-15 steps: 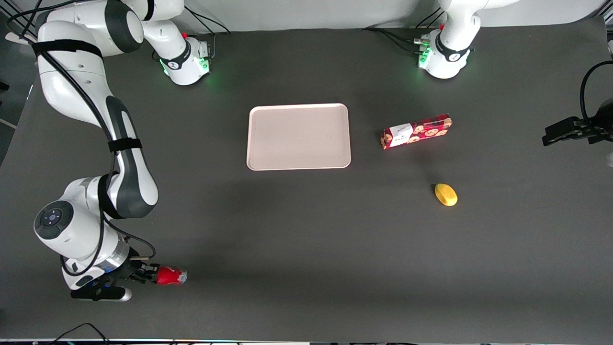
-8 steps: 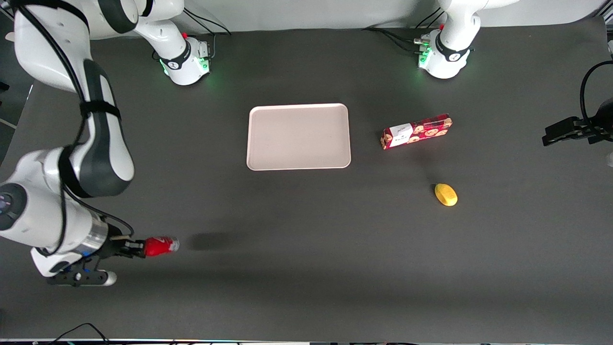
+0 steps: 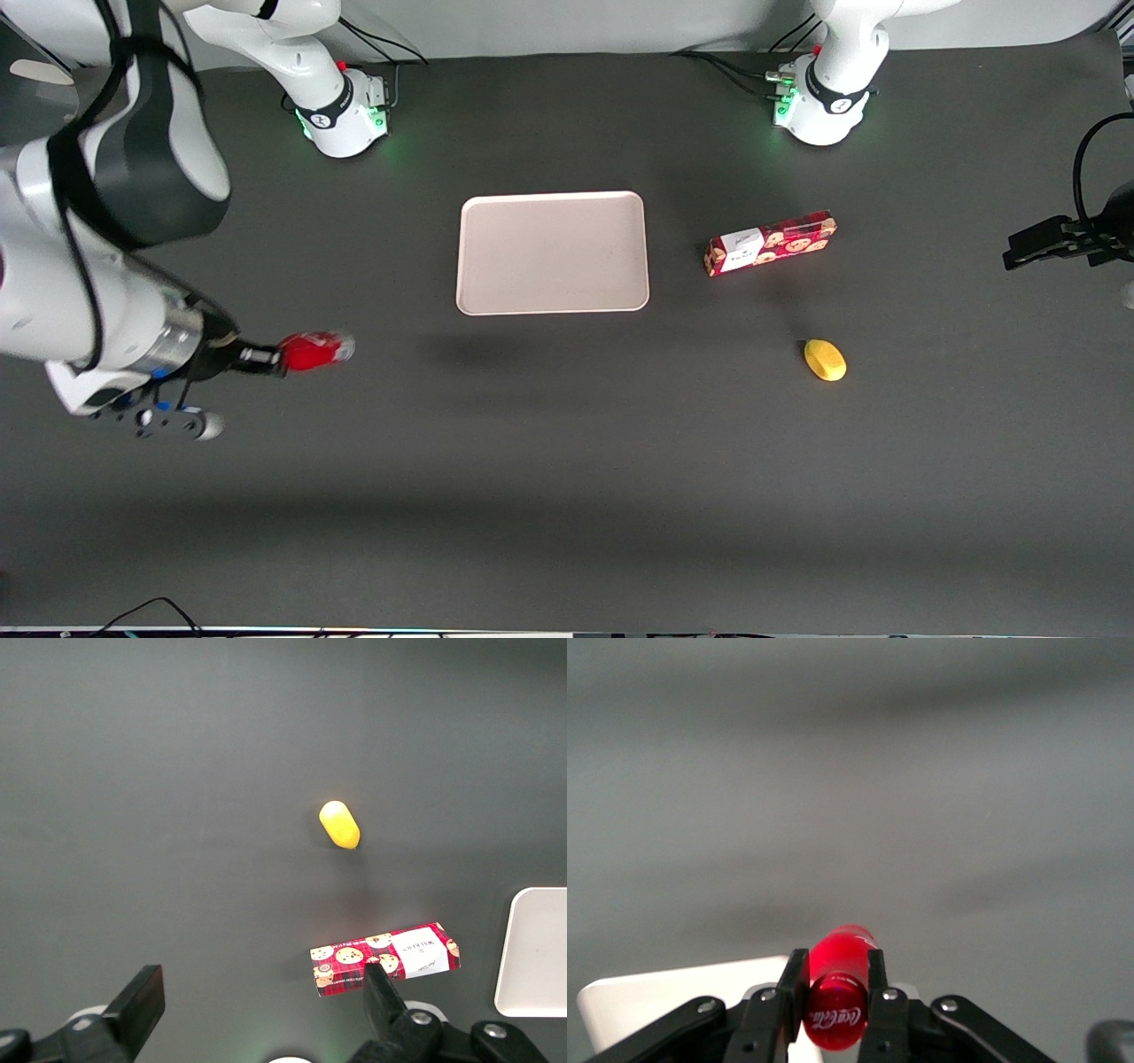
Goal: Place coke bottle on tray
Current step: 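Lift the bottle and carry it with the right gripper over the white tray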
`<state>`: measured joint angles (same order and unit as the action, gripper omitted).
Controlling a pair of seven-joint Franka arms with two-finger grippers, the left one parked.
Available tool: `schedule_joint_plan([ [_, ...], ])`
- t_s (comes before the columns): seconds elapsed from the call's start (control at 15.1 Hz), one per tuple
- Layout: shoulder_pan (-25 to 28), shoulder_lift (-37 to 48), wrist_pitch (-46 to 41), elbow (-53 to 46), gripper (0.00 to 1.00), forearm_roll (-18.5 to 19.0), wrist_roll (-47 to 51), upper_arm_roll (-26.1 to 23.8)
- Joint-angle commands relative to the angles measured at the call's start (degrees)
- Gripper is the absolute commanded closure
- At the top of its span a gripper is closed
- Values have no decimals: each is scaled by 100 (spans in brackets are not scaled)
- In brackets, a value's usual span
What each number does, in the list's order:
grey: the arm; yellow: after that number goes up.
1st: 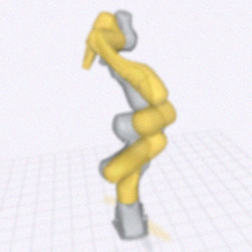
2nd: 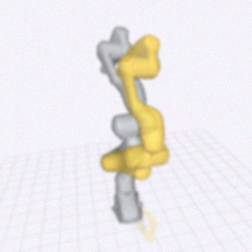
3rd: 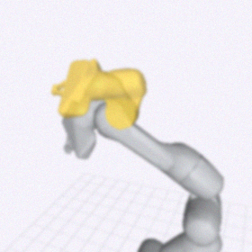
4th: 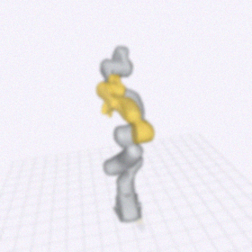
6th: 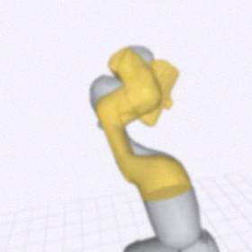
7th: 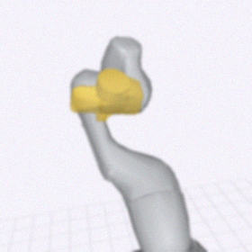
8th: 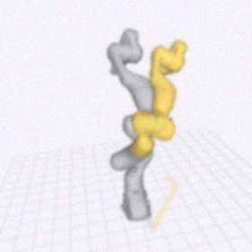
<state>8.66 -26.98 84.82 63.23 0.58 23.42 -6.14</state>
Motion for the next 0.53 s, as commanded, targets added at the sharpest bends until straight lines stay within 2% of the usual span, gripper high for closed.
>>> schedule_joint_plan([
  [0.0,31,429,-570,-22,100,109,1469,-860],
  [0.26,39,597,-624,223,100,126,3436,-2099],
  [0.46,22,693,-170,1047,100,477,4388,-2794],
])
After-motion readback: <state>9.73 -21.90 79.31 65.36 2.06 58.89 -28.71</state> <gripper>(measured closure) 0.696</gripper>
